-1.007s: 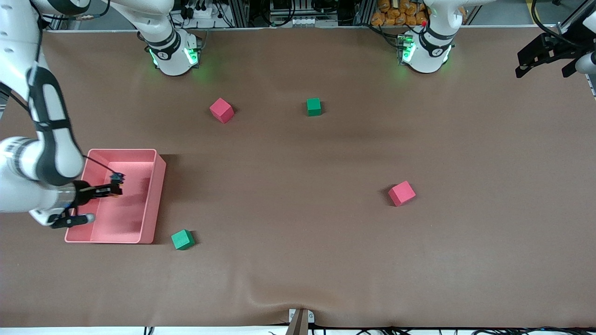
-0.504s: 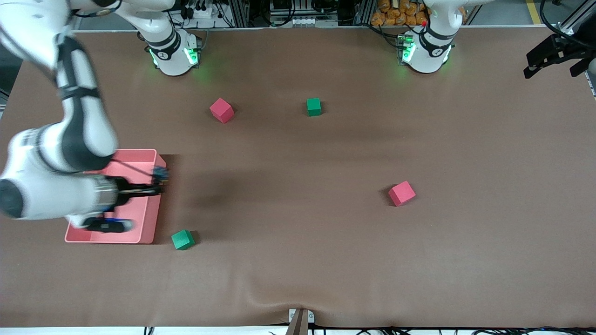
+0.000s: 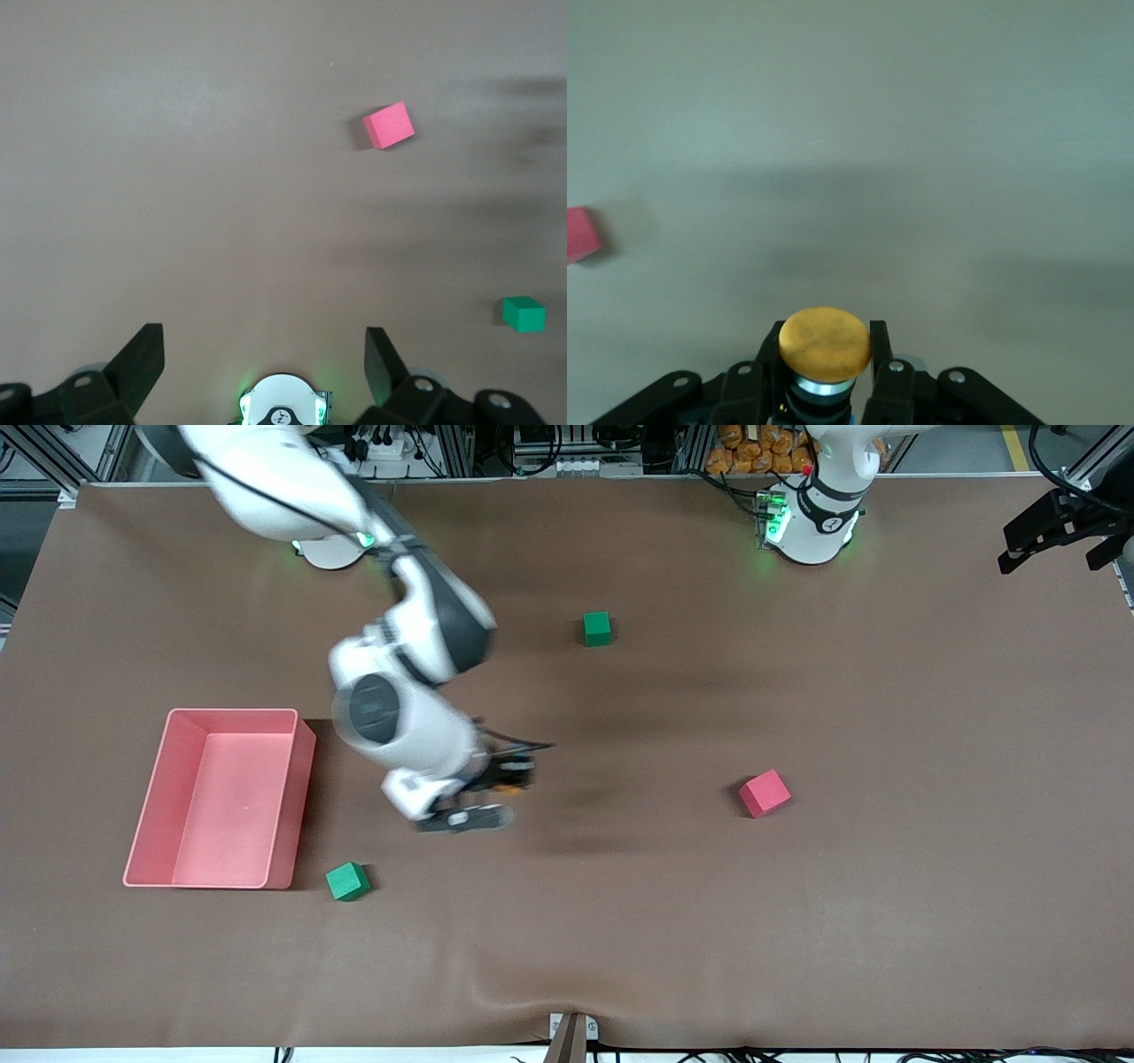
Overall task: Place and upright button with both arms
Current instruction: 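Lift the button out of the tray and carry it to mid-table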
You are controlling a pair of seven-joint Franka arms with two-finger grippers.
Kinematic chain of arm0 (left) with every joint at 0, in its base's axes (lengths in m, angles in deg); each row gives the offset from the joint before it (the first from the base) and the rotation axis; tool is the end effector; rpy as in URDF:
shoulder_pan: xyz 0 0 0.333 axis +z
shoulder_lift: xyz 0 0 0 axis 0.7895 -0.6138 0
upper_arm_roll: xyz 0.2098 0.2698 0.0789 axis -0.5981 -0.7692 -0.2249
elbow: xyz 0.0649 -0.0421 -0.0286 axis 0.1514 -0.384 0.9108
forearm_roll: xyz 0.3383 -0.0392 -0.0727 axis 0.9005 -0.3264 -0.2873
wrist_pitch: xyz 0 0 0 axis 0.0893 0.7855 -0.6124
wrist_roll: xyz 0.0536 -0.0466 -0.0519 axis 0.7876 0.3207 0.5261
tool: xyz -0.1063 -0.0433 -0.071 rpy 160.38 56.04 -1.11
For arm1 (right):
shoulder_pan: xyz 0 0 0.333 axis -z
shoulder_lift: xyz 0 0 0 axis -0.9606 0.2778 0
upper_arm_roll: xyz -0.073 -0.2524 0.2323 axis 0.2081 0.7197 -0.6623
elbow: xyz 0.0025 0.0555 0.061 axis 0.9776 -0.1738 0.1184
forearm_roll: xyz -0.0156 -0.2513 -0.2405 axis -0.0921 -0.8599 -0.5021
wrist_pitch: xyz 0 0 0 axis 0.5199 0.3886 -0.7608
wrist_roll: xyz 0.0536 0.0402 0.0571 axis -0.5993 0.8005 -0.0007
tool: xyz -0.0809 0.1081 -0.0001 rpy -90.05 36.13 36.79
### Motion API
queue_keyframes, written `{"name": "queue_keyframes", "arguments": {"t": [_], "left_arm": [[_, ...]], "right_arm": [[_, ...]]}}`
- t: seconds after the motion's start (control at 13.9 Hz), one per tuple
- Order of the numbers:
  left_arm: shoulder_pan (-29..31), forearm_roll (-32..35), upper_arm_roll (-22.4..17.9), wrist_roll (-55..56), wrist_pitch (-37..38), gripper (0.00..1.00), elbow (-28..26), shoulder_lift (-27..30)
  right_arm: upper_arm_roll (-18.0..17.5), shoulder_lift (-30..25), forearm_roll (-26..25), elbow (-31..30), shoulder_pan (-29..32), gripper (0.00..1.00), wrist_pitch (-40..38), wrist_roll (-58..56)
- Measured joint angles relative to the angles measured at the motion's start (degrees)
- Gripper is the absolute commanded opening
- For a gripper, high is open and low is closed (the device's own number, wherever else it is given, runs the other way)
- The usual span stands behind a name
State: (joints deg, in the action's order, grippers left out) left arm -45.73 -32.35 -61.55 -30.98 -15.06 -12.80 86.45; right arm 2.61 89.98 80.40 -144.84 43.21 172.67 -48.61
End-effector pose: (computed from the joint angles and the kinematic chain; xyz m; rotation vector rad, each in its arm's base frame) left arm 0.4263 -0.0166 0.6907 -3.1195 -0.0330 0.0659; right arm 0.5980 0.4403 0.3610 -2.8626 -0.0520 0.0174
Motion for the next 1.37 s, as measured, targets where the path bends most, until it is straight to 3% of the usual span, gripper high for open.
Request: {"name": "queue_keyframes", "arguments": {"t": [0.14,0.29,0.94,1.01,1.15,1.37], "left_arm": [[-0.01,0.0,0.04,0.0,-0.03,1.0,0.0,-0.01],[-0.02,0.0,0.09,0.0,-0.05,1.0,0.0,-0.01],[-0.02,0.0,0.35,0.0,-0.62,1.0,0.03,-0.01],[-0.02,0.0,0.35,0.0,-0.83,1.0,0.03,-0.01],[-0.02,0.0,0.35,0.0,-1.02,1.0,0.03,-0.01],[-0.02,0.0,0.35,0.0,-1.11,1.0,0.03,-0.01]], "right_arm": [[2.21,5.14,-0.05,0.17,-7.09,0.0,7.26,3.54],[4.84,9.28,-0.05,1.36,-11.84,0.0,9.25,4.59],[5.96,13.16,-1.57,3.88,-13.83,0.0,9.15,4.63],[5.96,13.57,-2.23,4.0,-14.03,0.04,9.16,4.63],[5.97,14.02,-2.83,4.32,-14.2,0.99,9.17,4.64],[6.84,14.12,-4.07,4.69,-14.21,1.0,9.27,4.65]]}}
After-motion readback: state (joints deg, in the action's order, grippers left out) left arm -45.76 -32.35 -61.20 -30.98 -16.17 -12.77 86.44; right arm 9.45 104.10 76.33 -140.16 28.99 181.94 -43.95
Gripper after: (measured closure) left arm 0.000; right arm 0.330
